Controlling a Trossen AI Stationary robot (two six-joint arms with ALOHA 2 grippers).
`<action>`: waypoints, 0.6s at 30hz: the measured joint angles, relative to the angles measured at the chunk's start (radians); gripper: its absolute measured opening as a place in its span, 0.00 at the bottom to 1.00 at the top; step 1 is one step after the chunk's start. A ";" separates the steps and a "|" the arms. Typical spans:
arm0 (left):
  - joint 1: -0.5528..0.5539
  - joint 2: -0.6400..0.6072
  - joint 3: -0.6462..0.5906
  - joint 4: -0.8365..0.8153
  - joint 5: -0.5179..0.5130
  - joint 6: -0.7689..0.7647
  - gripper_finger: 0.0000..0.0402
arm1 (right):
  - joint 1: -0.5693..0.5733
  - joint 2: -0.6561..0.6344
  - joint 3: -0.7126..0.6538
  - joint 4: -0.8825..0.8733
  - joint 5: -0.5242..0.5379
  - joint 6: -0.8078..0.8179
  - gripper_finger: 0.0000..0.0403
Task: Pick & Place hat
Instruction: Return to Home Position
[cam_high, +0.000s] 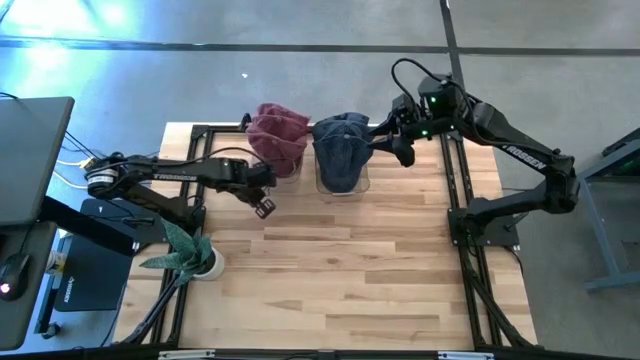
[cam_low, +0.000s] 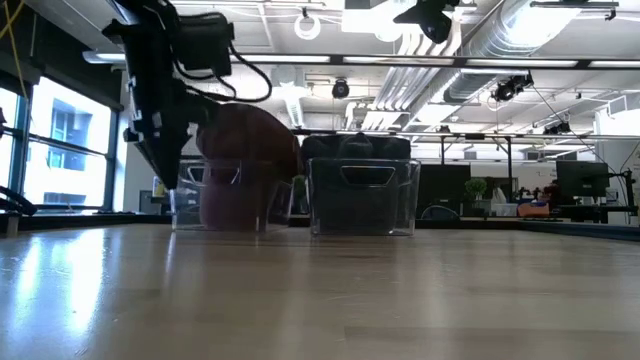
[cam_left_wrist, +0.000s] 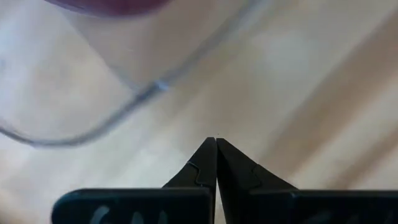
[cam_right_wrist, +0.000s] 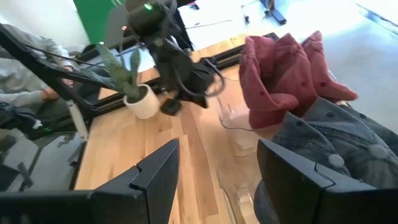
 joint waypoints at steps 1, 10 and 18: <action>0.000 -0.015 -0.001 0.005 0.025 -0.008 0.00 | 0.007 0.000 0.000 -0.005 0.017 0.000 0.52; 0.000 -0.109 -0.001 0.306 0.216 0.017 0.00 | 0.141 -0.052 -0.165 0.202 0.128 0.126 0.52; 0.000 -0.129 0.000 0.632 0.404 0.052 0.00 | 0.292 -0.278 -0.436 0.549 0.334 0.380 0.27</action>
